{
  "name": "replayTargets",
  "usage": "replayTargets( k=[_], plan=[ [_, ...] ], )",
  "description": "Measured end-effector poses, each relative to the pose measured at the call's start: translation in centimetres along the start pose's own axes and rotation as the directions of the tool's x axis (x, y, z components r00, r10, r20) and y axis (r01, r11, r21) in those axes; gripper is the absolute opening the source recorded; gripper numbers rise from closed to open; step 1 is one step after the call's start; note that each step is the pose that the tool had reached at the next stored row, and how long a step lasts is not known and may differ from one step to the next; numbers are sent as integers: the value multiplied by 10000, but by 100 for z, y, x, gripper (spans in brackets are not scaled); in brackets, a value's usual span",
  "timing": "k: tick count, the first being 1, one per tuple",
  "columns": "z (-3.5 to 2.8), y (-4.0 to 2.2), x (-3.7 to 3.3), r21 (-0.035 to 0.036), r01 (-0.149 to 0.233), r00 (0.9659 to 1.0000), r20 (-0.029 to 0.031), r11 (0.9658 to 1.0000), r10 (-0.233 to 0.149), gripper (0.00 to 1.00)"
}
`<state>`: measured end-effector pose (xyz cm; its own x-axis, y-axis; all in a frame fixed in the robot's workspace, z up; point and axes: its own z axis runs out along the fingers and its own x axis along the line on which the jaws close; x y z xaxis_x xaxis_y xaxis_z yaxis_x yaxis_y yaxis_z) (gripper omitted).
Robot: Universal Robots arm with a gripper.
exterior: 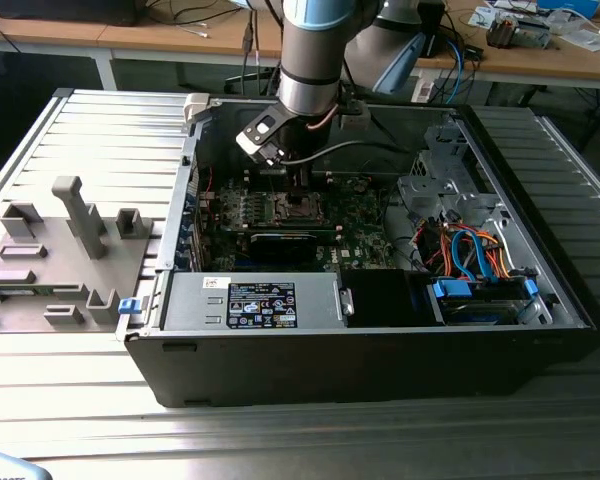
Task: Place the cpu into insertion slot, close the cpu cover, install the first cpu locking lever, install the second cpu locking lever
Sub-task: 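Close the cpu cover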
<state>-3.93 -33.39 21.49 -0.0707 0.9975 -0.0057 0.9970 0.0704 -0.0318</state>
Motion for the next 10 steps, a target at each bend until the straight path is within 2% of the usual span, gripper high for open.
replayTargets(
  k=[1, 3, 5, 10],
  plan=[
    [-30, 10, -1, 10, 0, 10000, -1, 10000, 0, 11],
    [-67, 67, -6, 83, 1, 10000, -4, 10000, -1, 11],
    [-103, 74, -6, 89, 0, 10000, -6, 10000, 0, 11],
    [-317, 68, -7, 89, 0, 10000, -5, 10000, 0, 11]
  ],
)
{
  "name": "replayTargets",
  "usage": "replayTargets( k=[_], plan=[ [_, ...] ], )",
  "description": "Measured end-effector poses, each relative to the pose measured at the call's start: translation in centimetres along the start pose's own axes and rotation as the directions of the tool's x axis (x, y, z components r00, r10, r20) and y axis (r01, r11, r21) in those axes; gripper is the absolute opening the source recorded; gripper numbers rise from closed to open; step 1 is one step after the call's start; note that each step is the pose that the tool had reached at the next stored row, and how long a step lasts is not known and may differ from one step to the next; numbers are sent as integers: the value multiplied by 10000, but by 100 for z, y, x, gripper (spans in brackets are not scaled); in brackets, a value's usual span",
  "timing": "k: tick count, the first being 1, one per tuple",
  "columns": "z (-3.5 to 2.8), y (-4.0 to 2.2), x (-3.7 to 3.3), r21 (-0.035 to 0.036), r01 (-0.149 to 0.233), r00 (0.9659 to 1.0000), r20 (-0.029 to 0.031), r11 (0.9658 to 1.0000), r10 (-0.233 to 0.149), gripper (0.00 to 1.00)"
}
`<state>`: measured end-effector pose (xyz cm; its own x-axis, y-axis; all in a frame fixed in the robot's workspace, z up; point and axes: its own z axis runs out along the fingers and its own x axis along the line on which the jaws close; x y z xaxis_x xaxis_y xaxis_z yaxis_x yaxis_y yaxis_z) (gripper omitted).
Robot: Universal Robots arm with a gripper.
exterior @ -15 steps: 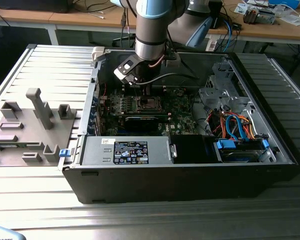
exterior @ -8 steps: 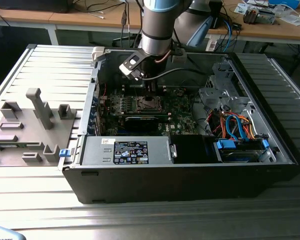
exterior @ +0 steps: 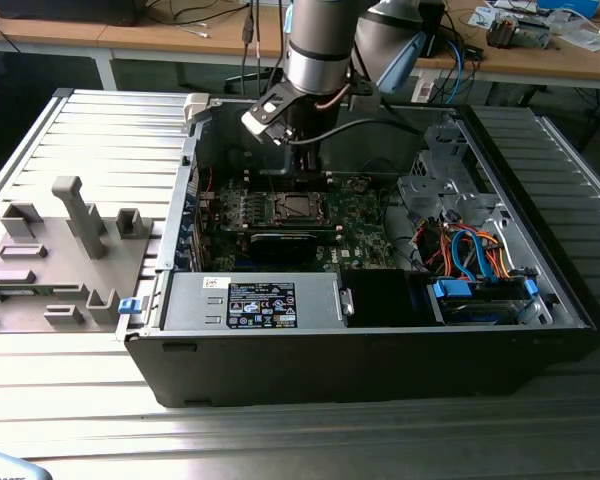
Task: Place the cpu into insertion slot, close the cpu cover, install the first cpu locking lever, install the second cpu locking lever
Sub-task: 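Close the cpu cover, then install the first cpu locking lever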
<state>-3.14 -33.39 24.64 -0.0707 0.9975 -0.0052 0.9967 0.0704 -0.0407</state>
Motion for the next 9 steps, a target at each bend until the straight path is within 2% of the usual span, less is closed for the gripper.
replayTargets(
  k=[9],
  plan=[
    [-11, 0, 0, -1, 1, 10000, 0, 10000, -1, 11]
  ],
)
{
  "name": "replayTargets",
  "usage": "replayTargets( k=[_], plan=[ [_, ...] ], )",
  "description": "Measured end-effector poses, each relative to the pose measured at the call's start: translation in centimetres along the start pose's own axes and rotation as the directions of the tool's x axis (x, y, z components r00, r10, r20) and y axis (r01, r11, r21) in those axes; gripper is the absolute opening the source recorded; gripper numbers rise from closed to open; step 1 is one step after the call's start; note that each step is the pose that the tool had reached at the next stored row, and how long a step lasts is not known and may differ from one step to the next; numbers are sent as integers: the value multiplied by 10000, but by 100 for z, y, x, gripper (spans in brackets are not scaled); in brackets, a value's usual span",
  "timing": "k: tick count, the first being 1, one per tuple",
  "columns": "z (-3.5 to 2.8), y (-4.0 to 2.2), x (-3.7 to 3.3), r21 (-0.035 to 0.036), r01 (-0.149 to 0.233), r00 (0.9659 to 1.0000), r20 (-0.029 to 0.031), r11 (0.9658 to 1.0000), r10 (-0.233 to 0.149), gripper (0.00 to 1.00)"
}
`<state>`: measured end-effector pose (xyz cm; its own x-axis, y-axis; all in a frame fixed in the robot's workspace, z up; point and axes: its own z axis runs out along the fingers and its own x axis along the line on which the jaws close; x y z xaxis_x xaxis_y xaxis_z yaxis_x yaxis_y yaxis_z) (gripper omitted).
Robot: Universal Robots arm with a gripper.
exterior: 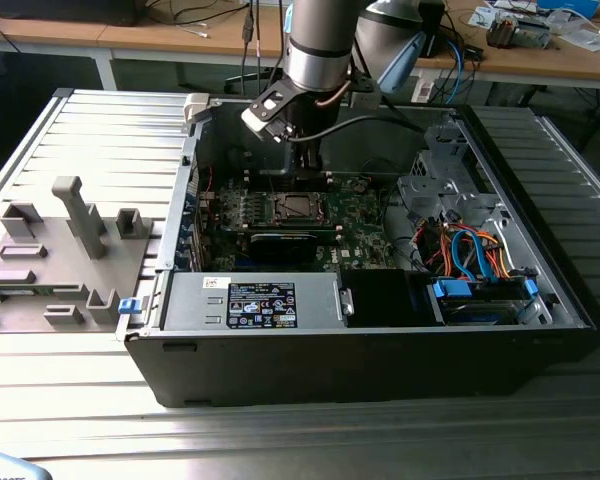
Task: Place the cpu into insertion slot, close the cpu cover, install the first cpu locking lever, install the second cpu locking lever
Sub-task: 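Install the first cpu locking lever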
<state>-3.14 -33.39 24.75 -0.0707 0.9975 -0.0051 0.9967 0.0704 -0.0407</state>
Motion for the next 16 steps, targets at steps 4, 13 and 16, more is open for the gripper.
replayTargets(
  k=[4, 13, 16],
  plan=[
    [-1, 0, 0, 1, 56, 10000, 3, 10000, -56, 11],
    [-1, 0, 0, -1, 442, 9990, 18, 9990, -442, 11],
    [-1, 0, 0, -2, 693, 9976, 29, 9976, -693, 11]
  ],
)
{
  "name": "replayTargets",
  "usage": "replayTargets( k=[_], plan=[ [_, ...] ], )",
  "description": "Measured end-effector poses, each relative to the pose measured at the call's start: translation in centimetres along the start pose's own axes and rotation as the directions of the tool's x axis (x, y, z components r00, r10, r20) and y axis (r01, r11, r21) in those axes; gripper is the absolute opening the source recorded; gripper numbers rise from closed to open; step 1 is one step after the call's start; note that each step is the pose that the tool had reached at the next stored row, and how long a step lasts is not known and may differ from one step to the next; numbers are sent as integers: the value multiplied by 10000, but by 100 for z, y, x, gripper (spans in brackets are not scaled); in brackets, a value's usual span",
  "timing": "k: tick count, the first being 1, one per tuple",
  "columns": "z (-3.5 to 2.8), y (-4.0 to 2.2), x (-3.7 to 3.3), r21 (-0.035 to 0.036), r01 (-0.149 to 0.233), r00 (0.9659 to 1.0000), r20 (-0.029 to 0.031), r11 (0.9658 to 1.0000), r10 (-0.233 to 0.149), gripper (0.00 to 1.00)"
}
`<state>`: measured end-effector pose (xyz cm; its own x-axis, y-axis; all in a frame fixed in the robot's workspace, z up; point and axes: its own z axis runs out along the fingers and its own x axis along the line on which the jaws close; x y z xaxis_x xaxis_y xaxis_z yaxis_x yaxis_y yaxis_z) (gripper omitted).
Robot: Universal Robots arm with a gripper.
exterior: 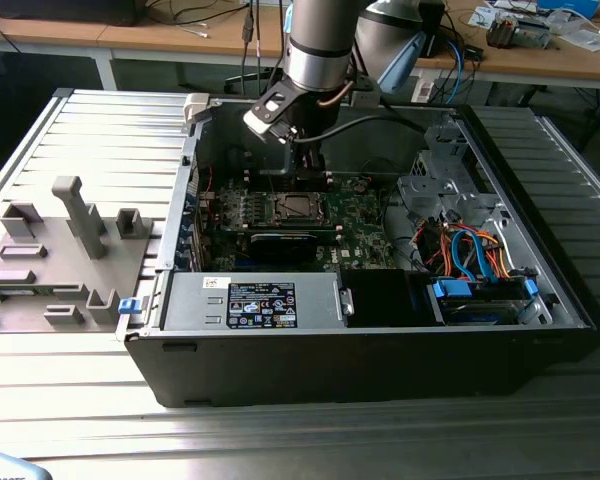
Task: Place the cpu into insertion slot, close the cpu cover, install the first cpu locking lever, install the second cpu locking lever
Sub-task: 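Install the first cpu locking lever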
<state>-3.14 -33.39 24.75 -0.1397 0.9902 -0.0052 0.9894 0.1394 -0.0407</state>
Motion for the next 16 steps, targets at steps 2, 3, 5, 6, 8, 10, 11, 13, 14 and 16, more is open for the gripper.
replayTargets(
  k=[2, 3, 5, 6, 8, 10, 11, 13, 14, 16],
  plan=[
    [0, 0, 0, 0, 130, 9999, 5, 9999, -130, 11],
    [0, 0, 0, 0, 175, 9998, 8, 9998, -175, 11],
    [0, 0, 0, -1, 255, 9997, 10, 9997, -255, 11],
    [0, 0, 0, -1, 313, 9995, 12, 9995, -313, 11],
    [0, 0, 0, -2, 386, 9993, 16, 9993, -386, 11],
    [0, 0, 0, -2, 476, 9989, 19, 9989, -476, 11],
    [0, 0, 0, -2, 510, 9987, 21, 9987, -510, 11],
    [0, 0, 0, -2, 581, 9983, 24, 9983, -581, 11],
    [0, 0, 0, -2, 626, 9980, 25, 9980, -626, 11],
    [0, 0, 0, -2, 713, 9974, 29, 9975, -713, 11]
  ],
)
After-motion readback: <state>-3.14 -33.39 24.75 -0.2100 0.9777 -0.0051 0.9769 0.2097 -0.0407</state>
